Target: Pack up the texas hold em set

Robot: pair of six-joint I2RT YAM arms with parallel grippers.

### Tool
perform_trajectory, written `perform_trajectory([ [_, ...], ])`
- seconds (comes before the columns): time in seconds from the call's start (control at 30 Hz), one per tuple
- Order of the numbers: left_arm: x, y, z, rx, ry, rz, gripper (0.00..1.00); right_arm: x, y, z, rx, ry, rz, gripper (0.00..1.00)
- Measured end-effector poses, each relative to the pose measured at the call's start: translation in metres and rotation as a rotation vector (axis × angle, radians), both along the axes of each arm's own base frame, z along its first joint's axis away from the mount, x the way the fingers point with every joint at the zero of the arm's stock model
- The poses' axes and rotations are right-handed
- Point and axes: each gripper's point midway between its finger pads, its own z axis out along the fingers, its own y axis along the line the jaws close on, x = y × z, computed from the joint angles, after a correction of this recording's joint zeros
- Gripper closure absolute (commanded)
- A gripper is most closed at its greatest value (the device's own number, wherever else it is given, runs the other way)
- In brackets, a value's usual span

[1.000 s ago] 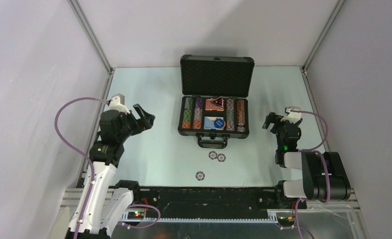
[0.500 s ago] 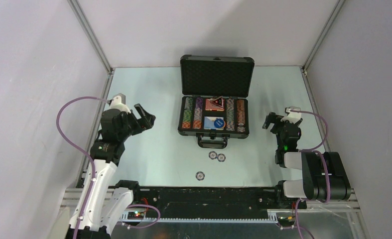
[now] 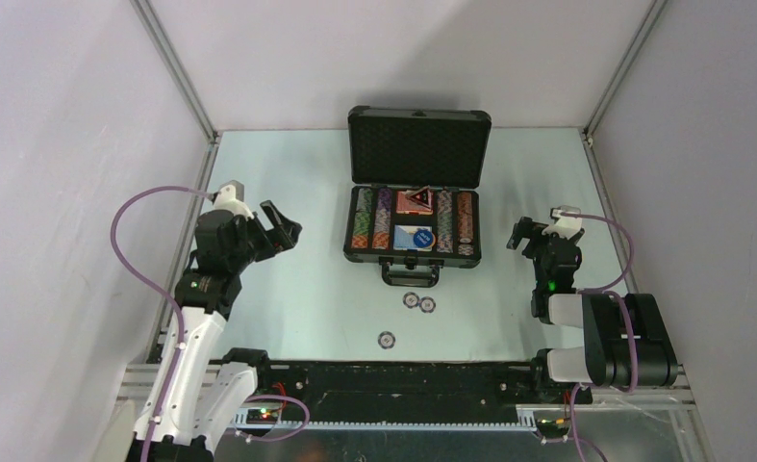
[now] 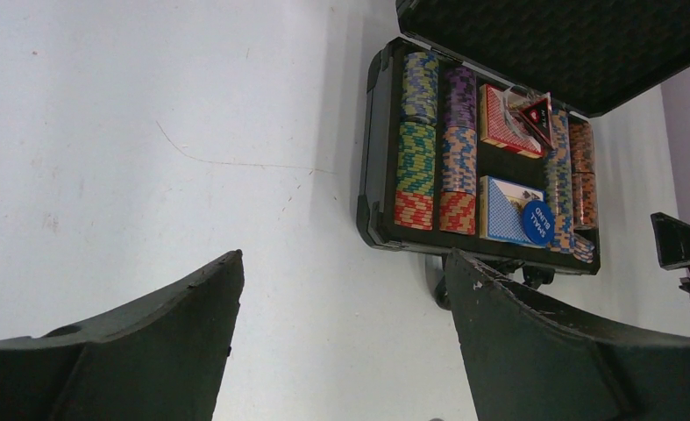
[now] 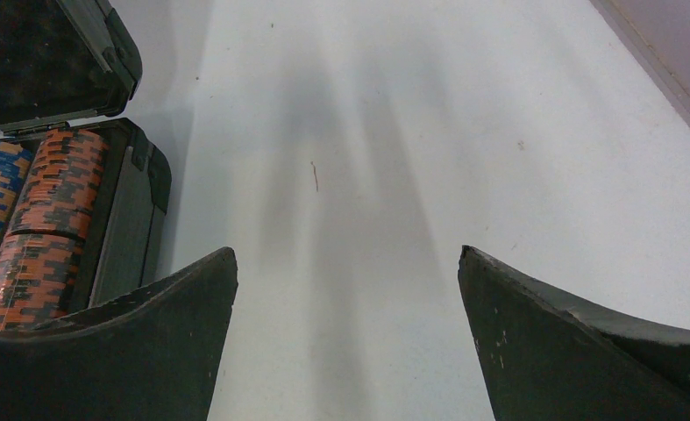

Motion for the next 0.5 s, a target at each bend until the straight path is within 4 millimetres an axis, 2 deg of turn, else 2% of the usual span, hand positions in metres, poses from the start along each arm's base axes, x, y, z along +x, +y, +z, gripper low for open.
perform_trajectory([
  [0.5, 0.0005, -0.0023, -0.0029, -0.005, 0.013, -0.012, 0.11, 0.0000, 0.0000, 0.0000, 0.000, 0.000, 0.000, 0.00],
])
